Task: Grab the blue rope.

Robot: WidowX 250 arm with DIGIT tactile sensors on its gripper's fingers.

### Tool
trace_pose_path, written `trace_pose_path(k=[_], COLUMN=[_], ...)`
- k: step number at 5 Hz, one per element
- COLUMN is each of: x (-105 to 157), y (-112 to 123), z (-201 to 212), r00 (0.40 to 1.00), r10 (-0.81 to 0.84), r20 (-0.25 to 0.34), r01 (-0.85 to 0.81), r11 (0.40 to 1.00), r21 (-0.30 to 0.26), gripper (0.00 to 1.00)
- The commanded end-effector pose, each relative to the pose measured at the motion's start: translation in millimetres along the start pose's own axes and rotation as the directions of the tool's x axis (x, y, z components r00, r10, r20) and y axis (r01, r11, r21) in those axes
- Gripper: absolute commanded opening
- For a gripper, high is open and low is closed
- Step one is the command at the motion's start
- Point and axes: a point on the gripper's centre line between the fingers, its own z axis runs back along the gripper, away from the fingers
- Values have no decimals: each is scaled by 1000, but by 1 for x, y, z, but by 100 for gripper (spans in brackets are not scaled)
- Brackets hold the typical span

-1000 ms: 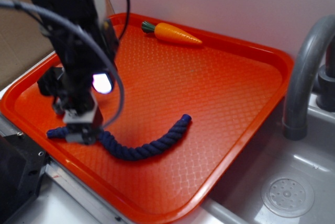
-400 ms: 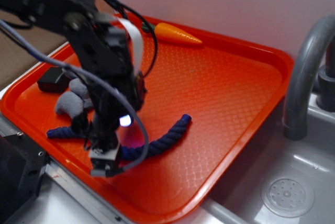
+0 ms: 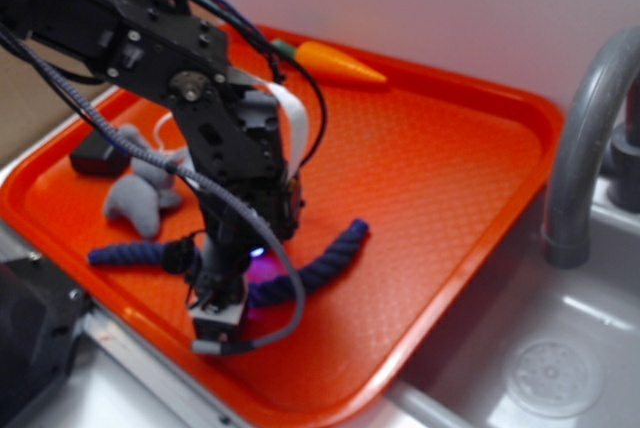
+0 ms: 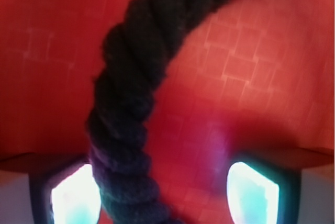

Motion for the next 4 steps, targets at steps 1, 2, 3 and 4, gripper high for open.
trace_pose_path(k=[1,2,3,4], x=[-3,-3,-4,-5], y=[-11,-12,-11,-7], z=[-8,-8,-7,-4], r00=[1000,1000,1000,1000], r10=[-24,-28,-23,-3], r20=[3,-2,-7,-19], r01=[24,28,23,4], r11=[1000,1000,1000,999], r21=[0,8,19,40], gripper=[0,0,0,0])
